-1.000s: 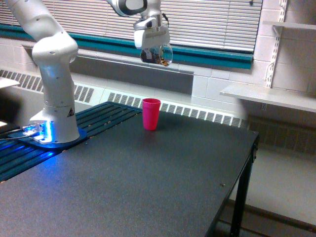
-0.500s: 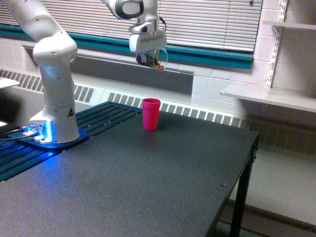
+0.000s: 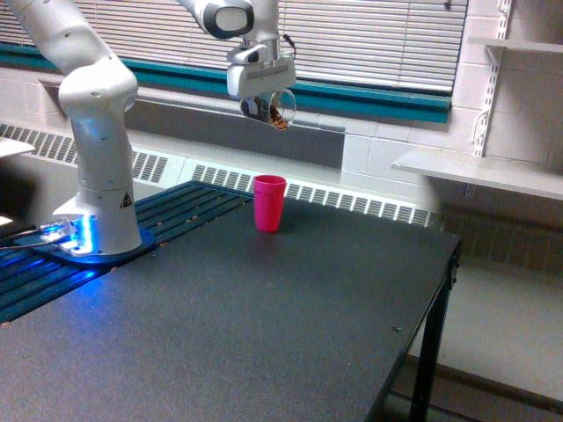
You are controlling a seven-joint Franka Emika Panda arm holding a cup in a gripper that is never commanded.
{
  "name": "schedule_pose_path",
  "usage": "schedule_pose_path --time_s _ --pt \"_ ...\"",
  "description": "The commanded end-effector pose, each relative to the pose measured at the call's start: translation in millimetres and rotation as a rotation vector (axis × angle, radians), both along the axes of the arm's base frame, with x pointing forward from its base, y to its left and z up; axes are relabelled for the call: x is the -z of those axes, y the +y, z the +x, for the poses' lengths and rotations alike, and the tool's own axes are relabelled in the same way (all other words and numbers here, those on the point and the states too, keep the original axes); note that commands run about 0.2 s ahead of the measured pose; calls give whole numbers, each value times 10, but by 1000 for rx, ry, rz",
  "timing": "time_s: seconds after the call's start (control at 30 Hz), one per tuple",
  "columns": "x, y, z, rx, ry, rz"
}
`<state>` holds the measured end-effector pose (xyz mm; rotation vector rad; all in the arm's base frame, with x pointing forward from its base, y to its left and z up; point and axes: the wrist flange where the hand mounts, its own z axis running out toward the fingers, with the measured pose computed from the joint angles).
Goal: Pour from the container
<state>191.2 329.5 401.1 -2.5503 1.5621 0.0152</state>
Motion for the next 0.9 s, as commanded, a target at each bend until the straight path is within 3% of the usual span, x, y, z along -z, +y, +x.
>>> schedule_pose_path --time_s 0.03,0.9 --pt "77 -12 3 43 16 10" --pt "383 -109 -42 82 88 67"
